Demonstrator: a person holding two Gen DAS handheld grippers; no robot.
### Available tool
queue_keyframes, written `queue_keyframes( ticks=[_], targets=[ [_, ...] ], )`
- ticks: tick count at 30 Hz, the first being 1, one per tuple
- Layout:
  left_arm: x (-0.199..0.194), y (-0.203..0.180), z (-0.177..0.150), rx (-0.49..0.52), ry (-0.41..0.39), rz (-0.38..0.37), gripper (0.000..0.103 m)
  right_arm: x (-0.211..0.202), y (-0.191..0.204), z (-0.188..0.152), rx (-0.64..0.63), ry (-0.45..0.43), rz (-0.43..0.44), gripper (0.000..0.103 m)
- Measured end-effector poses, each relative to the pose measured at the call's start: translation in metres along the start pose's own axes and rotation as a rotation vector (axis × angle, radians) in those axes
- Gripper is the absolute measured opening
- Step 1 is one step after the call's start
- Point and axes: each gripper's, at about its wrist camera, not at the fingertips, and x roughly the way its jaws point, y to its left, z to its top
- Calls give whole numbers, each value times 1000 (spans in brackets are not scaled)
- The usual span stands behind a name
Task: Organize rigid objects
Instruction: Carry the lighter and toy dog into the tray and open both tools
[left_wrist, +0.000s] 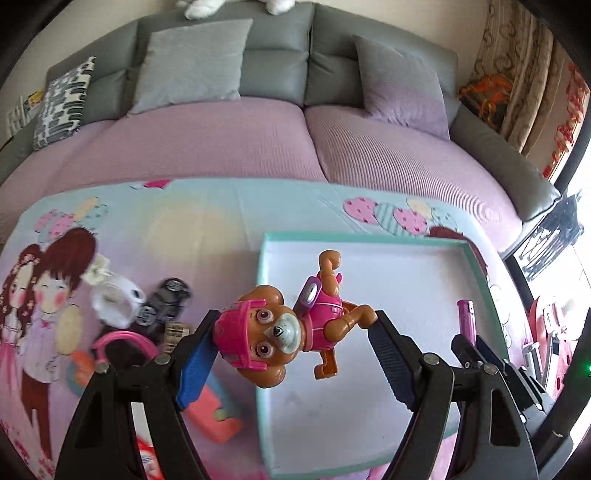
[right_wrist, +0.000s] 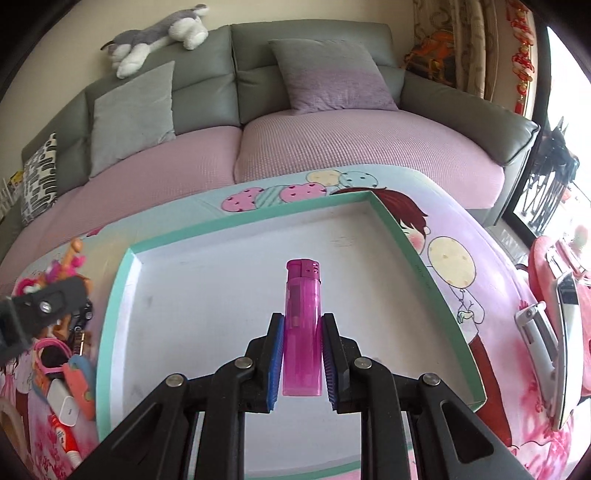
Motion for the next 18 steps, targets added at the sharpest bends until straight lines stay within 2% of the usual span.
queue_keyframes(
  ticks=[8, 18],
  targets=[
    [32, -5, -18, 24, 47, 30, 81, 13, 2, -8, -18, 60, 1, 21],
    [33, 1, -20, 6, 55, 40, 81, 19, 1, -10, -21, 90, 3, 22]
  ],
)
